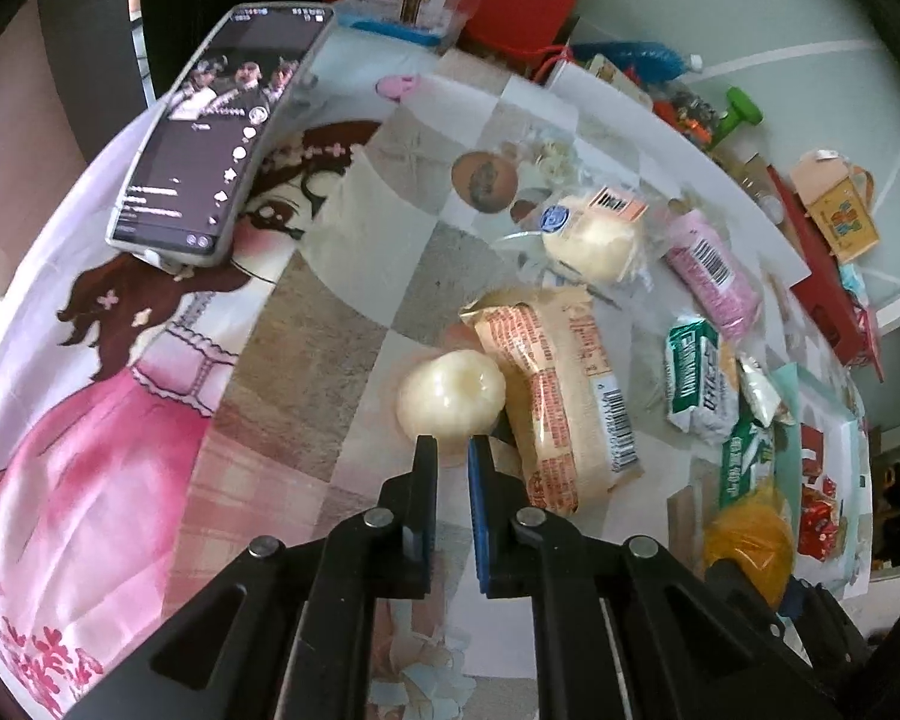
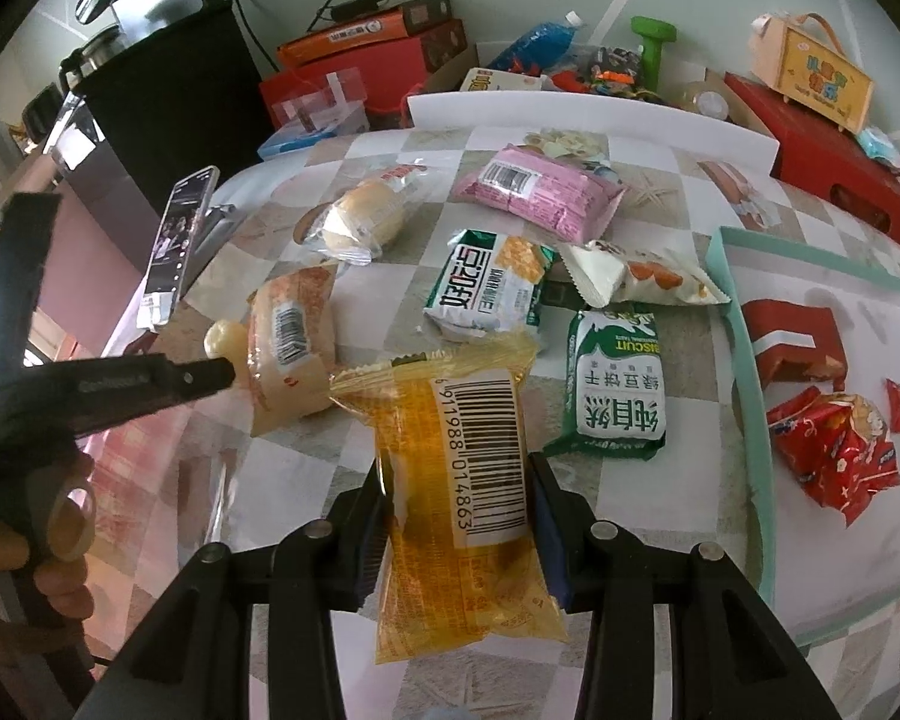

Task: Organize snacks
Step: 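Grasp the white-wrapped round bun with the left tool while the right tool grasps the yellow bread bag, then carry the round bun and yellow bag over the teal-rimmed tray with both tools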

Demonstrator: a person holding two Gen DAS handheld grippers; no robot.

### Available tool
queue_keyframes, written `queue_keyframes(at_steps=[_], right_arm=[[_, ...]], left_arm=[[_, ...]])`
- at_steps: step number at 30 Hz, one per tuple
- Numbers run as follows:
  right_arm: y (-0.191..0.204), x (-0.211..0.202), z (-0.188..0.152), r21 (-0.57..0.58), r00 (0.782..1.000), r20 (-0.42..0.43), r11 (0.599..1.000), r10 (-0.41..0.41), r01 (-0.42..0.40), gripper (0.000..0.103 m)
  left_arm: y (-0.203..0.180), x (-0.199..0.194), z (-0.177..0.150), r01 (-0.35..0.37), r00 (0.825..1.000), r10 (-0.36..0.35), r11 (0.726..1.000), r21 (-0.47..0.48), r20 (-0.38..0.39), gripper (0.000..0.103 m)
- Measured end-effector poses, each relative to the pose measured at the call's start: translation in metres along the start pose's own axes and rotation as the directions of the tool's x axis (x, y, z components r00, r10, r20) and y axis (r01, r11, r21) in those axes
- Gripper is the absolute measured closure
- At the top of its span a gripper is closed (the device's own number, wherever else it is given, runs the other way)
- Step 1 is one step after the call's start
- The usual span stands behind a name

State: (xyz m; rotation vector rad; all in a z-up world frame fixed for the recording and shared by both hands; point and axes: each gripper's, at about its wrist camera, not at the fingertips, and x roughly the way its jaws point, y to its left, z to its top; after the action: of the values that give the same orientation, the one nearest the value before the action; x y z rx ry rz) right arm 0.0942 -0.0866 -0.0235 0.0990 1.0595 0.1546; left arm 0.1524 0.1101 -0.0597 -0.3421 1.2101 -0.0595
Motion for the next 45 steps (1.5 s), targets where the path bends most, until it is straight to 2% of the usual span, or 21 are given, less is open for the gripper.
queue_keyframes(at_steps=[1, 2, 3, 5, 6, 10, 18, 19, 20, 24, 30, 37, 45], right_arm=[[-0.001, 0.001, -0.001, 0.005, 1.000, 0.001, 1.000, 0.002, -0.002, 0.058], [-0.002, 0.002, -0.001, 0.010, 1.000, 0.001, 1.000, 0.003, -0.003, 0.058], [-0.003, 0.003, -0.002, 0.016, 1.000, 0.001, 1.000, 0.005, -0.005, 0.058], [-0.006, 0.007, -0.003, 0.034, 1.000, 0.001, 0.999, 0.004, -0.004, 0.058], [-0.008, 0.009, -0.003, 0.047, 1.000, 0.002, 0.999, 0.003, -0.003, 0.058], [-0.017, 0.016, 0.000, 0.106, 1.000, 0.004, 0.994, 0.011, -0.011, 0.058], [-0.023, 0.018, 0.001, 0.131, 0.999, 0.021, 0.991, 0.029, -0.032, 0.058], [-0.023, 0.018, 0.001, 0.132, 0.999, 0.022, 0.991, 0.033, -0.035, 0.058], [-0.024, 0.018, 0.001, 0.133, 0.999, 0.022, 0.990, 0.035, -0.037, 0.058], [-0.027, 0.018, -0.001, 0.141, 0.999, 0.024, 0.989, 0.044, -0.047, 0.058], [-0.028, 0.018, -0.001, 0.147, 0.998, 0.026, 0.988, 0.052, -0.055, 0.058], [-0.028, 0.003, 0.003, 0.146, 0.996, 0.061, 0.987, 0.065, -0.073, 0.059], [-0.039, -0.035, 0.013, 0.158, 0.983, 0.169, 0.983, 0.070, -0.097, 0.059]], left_arm=[[-0.001, 0.001, 0.000, -0.002, 1.000, 0.002, 1.000, 0.004, -0.001, 0.091], [-0.002, 0.002, 0.001, -0.006, 1.000, 0.006, 1.000, 0.009, -0.002, 0.084], [-0.003, 0.004, 0.001, -0.015, 1.000, 0.015, 1.000, 0.013, -0.008, 0.072], [-0.003, 0.003, 0.002, -0.017, 1.000, 0.017, 1.000, 0.010, -0.007, 0.055], [-0.004, 0.001, 0.004, -0.012, 1.000, 0.012, 1.000, 0.008, 0.001, 0.054], [-0.006, -0.005, 0.012, -0.033, 0.998, 0.032, 0.999, 0.018, 0.050, 0.054], [-0.017, 0.016, 0.020, -0.124, 0.991, 0.120, 0.990, 0.064, 0.065, 0.054], [-0.018, 0.017, 0.021, -0.138, 0.988, 0.133, 0.988, 0.066, 0.073, 0.056], [-0.019, 0.017, 0.021, -0.150, 0.987, 0.144, 0.986, 0.075, 0.077, 0.065], [-0.026, 0.018, 0.019, -0.186, 0.980, 0.178, 0.977, 0.106, 0.088, 0.066], [-0.028, 0.012, 0.019, -0.196, 0.978, 0.186, 0.975, 0.105, 0.099, 0.066], [-0.038, -0.019, 0.015, -0.187, 0.970, 0.166, 0.976, 0.108, 0.178, 0.066], [-0.066, -0.061, 0.011, -0.134, 0.951, 0.082, 0.978, 0.160, 0.298, 0.066]])
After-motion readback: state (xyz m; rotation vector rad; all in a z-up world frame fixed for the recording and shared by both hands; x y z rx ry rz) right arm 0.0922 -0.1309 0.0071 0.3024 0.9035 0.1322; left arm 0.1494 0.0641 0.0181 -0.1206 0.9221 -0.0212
